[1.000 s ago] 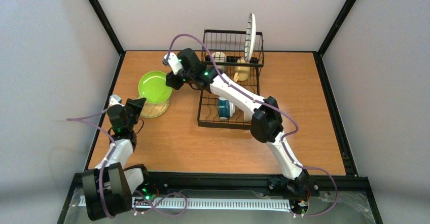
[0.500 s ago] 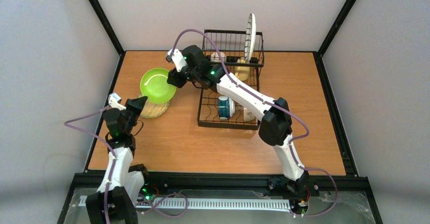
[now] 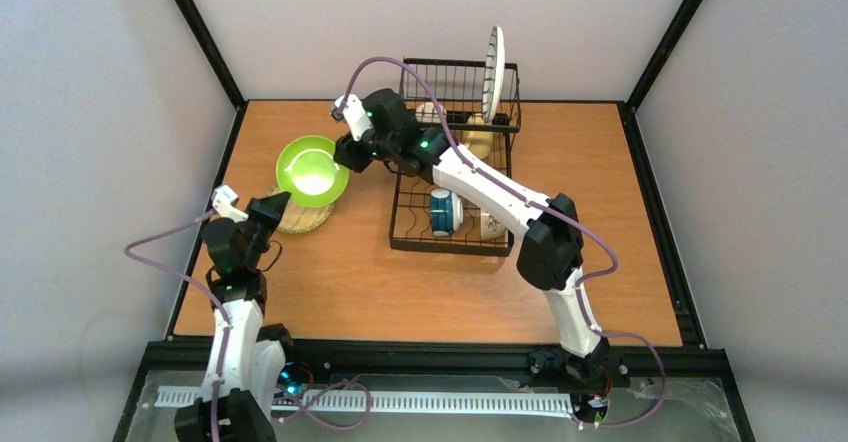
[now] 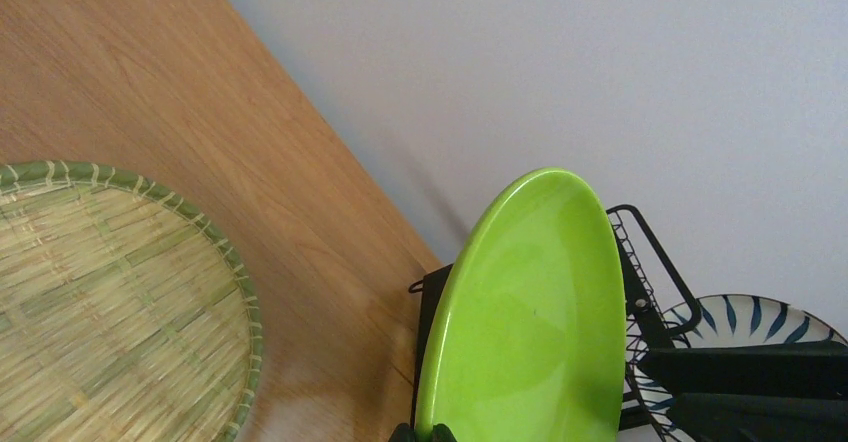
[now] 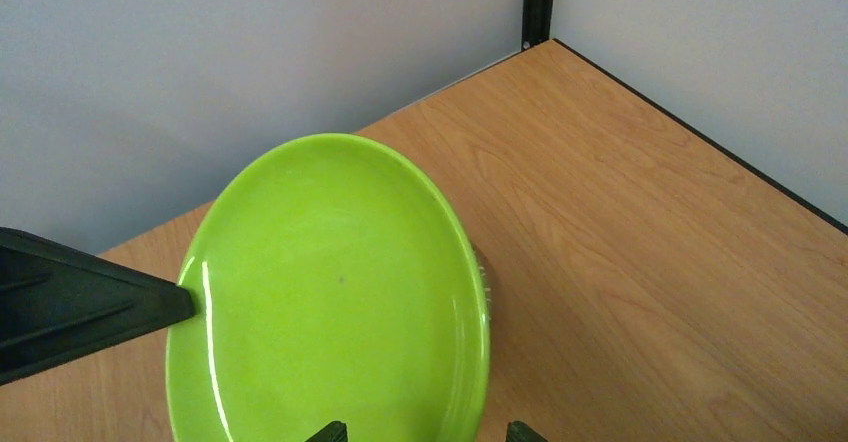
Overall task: Load the mixed dishes into the dish rack
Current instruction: Pass from the left arm to the right
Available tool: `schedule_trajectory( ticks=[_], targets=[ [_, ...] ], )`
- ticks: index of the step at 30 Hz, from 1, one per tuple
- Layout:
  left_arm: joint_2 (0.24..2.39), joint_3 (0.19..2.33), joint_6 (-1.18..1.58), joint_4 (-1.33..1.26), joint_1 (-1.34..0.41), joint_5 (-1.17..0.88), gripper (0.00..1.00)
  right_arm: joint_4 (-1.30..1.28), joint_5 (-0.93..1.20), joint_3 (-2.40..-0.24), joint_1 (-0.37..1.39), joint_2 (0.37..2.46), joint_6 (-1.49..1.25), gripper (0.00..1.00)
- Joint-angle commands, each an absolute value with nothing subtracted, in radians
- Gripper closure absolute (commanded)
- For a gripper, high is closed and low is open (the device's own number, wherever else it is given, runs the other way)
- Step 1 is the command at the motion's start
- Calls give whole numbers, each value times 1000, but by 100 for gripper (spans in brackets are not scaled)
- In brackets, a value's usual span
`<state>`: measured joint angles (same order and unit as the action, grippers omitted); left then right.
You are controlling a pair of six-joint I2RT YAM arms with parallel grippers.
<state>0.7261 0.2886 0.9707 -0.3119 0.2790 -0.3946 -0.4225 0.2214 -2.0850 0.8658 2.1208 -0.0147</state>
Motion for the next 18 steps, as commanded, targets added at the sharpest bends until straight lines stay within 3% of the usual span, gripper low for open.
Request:
schedule_trajectory(
  ticks=[1,18],
  targets=[
    [688,298,955,-285,275,-423,100,-424,204,-2065,866,2082,-7,8],
    [611,284,968,-290,275,-509,100,-398,272,-2021,846,2051,-20,7]
  ],
)
